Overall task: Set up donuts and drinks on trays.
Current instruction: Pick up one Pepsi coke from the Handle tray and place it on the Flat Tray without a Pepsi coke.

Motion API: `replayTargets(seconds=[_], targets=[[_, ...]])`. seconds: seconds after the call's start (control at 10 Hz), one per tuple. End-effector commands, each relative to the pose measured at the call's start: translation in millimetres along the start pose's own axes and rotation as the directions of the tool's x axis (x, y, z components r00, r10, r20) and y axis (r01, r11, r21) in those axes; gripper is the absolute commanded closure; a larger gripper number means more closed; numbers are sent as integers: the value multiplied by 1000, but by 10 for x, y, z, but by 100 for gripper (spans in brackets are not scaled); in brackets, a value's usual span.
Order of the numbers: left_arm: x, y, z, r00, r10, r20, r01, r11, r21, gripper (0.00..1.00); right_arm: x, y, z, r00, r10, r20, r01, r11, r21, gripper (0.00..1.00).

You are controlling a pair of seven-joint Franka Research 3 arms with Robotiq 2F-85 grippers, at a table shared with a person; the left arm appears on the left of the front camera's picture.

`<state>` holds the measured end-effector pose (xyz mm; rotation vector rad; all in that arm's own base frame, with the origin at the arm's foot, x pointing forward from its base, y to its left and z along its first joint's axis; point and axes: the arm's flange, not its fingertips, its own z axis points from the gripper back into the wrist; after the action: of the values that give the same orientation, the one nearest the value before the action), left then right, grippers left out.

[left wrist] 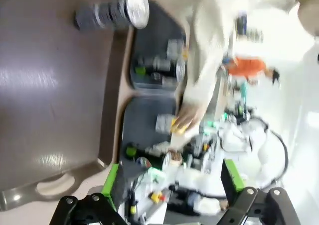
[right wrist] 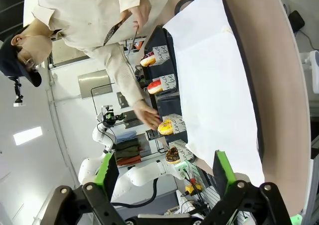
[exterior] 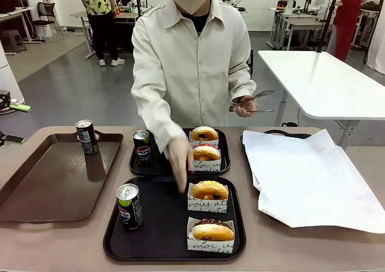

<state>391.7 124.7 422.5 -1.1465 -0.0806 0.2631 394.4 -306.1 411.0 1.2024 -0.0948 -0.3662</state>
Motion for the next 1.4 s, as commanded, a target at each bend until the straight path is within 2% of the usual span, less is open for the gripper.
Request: replayTargets(seconds=[0.0, 0.5, 0.7, 0.8, 1.3], targets=[[78, 176, 154, 988, -40, -152, 43, 999, 15, 0, 6, 18, -8, 1000, 10, 6, -11, 1000, 17, 0], [227, 584, 347, 959, -105, -264, 89, 993, -73, 0, 6, 18, -8, 1000, 10, 6, -11, 1000, 17, 0], [277, 733, 200, 934, -171, -313, 142, 983, -114, 0, 6, 18, -8, 1000, 10, 6, -11, 1000, 17, 0], [183, 587, 260, 966, -93, -242, 77, 994, -75, 0, 6, 18, -8, 1000, 10, 6, -11, 1000, 17, 0], [183, 587, 260, 966, -93, -242, 77, 994, -75, 0, 6, 18, -8, 1000, 10, 6, -11, 1000, 17, 0]])
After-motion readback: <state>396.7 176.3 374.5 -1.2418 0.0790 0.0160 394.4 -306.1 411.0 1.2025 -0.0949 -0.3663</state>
